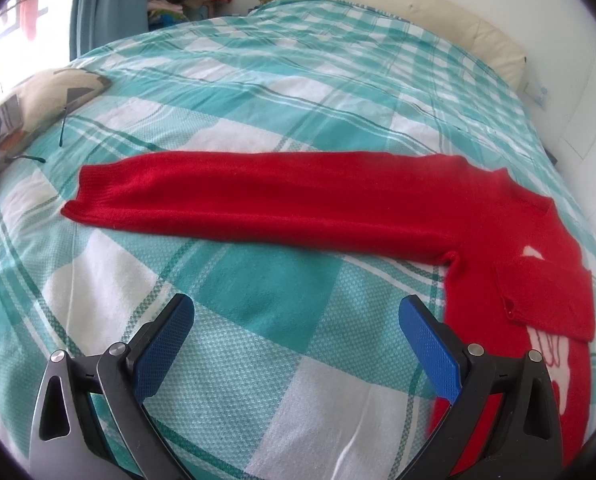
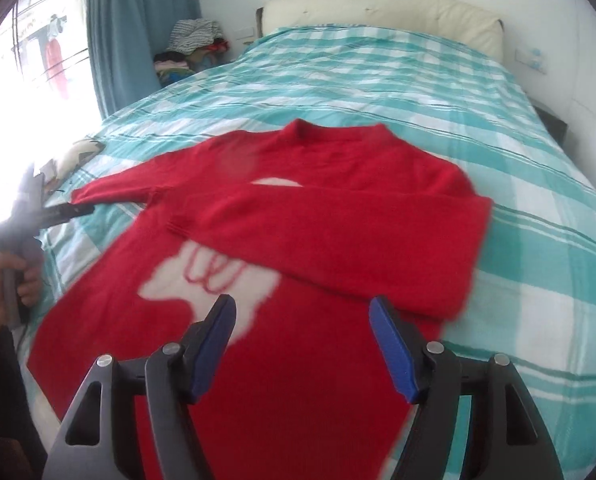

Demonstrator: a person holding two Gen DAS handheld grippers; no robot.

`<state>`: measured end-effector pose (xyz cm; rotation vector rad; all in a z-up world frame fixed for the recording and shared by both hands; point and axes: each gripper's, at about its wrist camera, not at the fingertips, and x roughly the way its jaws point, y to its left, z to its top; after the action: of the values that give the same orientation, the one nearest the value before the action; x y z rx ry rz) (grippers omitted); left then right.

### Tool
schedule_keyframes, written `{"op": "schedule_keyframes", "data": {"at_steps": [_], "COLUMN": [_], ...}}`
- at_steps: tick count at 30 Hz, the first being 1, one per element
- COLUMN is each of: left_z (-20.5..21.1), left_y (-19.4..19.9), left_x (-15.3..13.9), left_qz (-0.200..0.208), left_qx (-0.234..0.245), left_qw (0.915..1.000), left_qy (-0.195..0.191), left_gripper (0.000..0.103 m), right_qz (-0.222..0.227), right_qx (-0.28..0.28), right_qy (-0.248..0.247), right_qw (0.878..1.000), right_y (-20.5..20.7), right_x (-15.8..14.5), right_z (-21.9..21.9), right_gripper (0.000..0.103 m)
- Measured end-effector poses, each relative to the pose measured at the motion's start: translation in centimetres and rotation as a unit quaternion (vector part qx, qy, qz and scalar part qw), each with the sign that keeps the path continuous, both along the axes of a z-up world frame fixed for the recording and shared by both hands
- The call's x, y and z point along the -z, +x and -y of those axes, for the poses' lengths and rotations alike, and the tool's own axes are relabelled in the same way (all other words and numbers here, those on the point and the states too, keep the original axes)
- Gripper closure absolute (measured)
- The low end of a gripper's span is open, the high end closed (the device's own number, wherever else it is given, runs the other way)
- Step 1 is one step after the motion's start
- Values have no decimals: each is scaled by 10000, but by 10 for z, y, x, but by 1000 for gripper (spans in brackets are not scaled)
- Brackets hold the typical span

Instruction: Fold small clothes

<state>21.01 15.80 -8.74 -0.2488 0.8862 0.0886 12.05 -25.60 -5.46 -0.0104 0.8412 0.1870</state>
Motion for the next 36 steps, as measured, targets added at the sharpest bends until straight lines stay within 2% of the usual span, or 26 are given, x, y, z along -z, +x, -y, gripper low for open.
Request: {"op": "schedule_keyframes", "data": {"at_steps": [5,8,10,18,27,36], "left_z": [-13,-20,-22,-21,-16,-12], "left_y": [3,-1,-5,-4,-3,-4], "left_x": [14,16,14,17,17,17], "left_qz": [-280,-275,-221,-299,-333,-332], "left_qx": [-226,-373,-403,-389,-264,-227], "left_qw": [9983,9975,9974,9979,9985,9988], "left_qy": [-449,-539,-557,-413,-351,-292], "left_gripper": [1,1,1,1,1,1], "right_qz": [-267,-220,-101,-111,-121,-126], "right_qx": [1017,1369,1489,1460,1399,1396], "right_qy": [338,606,617,137,64,54], "right_qw": [9939,9885,9869,9891,9901,9901], "right_y": [-45,-67,-74,-70,-70,-70], "right_x": [28,42,44,58,62,62], "right_z": [73,89,89,72,69,68], "right_gripper": [32,32,32,13,8,7]}}
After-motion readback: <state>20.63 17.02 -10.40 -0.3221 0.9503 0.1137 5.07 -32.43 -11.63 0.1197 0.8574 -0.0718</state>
